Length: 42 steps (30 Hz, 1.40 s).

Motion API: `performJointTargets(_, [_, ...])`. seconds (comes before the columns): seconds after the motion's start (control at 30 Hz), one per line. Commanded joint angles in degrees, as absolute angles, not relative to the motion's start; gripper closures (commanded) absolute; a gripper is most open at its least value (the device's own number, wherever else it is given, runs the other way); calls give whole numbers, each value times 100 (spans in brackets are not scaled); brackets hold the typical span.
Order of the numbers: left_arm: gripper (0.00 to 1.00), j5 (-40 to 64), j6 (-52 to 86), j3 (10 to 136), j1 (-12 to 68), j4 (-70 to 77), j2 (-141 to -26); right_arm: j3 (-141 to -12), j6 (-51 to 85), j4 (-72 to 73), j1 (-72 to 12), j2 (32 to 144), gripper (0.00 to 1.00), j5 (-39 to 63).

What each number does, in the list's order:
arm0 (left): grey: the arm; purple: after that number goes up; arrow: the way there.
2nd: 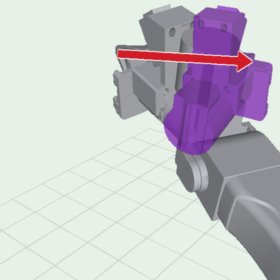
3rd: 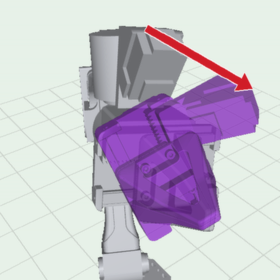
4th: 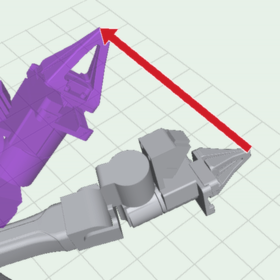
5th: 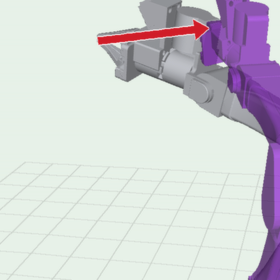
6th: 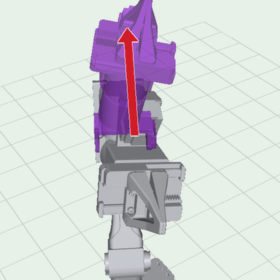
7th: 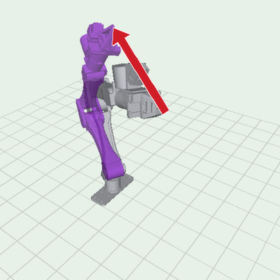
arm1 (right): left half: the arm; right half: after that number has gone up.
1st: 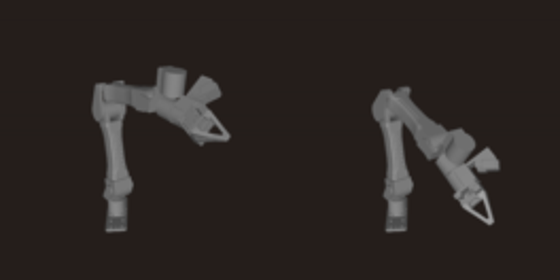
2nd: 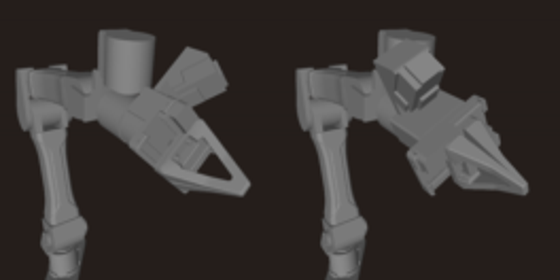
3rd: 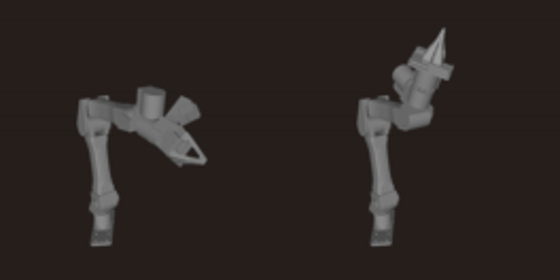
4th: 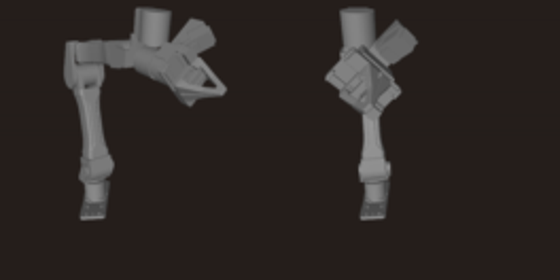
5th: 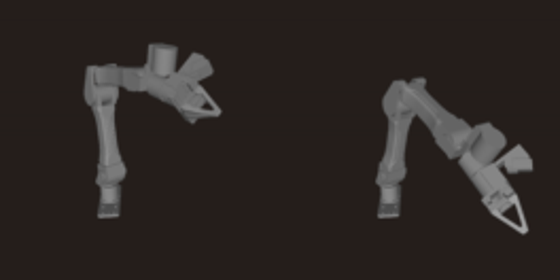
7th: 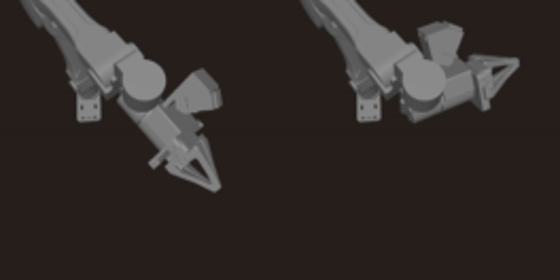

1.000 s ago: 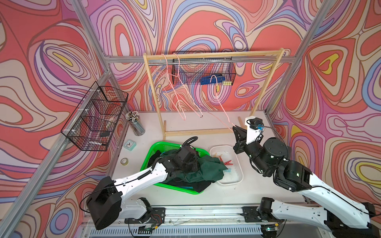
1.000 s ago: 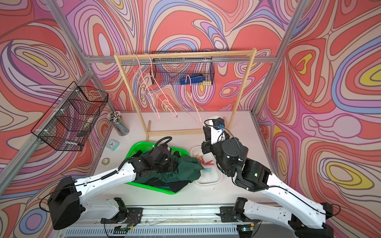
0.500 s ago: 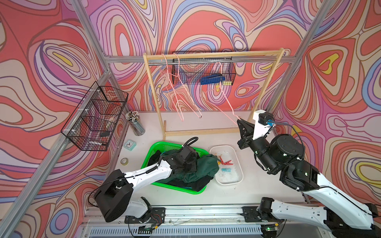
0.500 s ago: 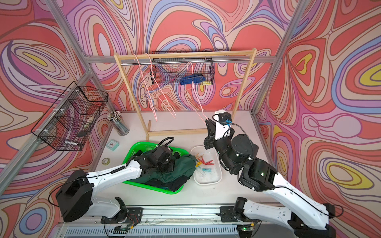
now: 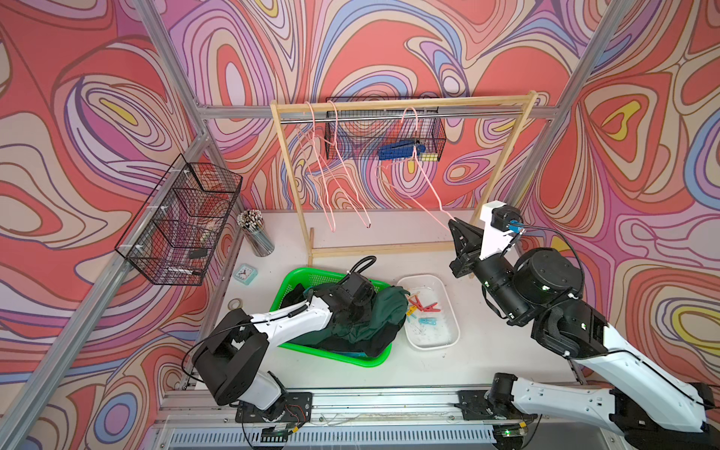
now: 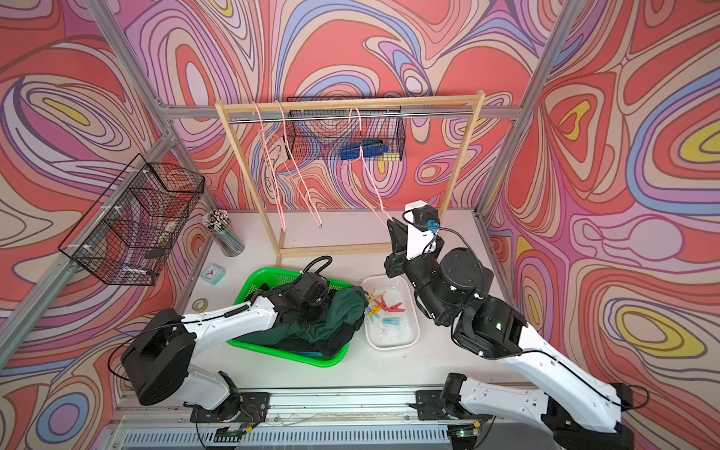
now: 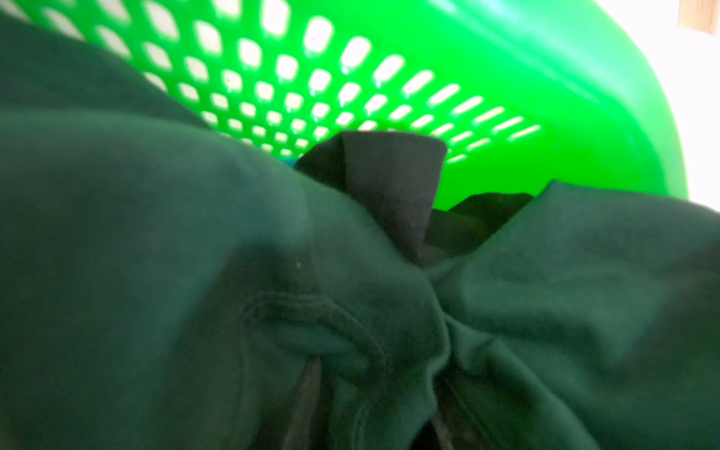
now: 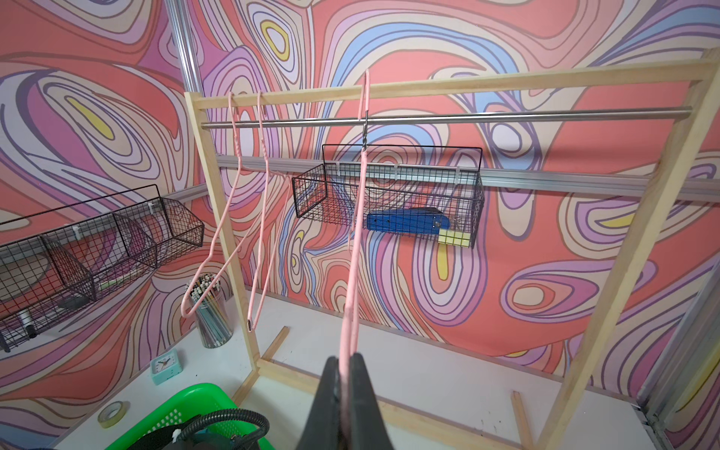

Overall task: Remove the clothespins securing t-shirts to the hanger
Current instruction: Adjust the T-shirt in the basket, then place the hanger on the clothes rail.

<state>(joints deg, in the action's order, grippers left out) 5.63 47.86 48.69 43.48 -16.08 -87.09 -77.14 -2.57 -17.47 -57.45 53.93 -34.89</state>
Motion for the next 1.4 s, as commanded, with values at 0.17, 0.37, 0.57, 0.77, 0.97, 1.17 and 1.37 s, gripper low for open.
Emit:
performJointTargets(0.17, [46,244,4481,4868,4210,-2571,-8802,-8139,-496,-1582,-5729,5600,100,-3349])
performJointTargets(0.37, [34,188,4396,5118,4206,-2989,-8168,-8505,-538,-1651,-5728,5865,100,-3331])
performJointTargets(0.57, [29,263,4335,5395,4209,-3317,-7827,-8899,-659,-1738,-5721,6241,100,-3390])
performJointTargets(0.77, [22,290,4280,5553,4210,-3486,-7541,-9222,-824,-1767,-5722,6592,100,-3589])
performJointTargets(0.97, [13,342,4282,5658,4210,-3533,-7170,-9314,-940,-1754,-5725,6826,100,-3793])
performJointTargets(1.17, [12,197,4108,5609,4209,-3547,-6786,-9182,-939,-1688,-5726,6923,100,-3928])
performJointTargets(1.37, [10,37,3924,5497,4208,-3551,-6517,-8914,-861,-1653,-5719,6944,100,-4005])
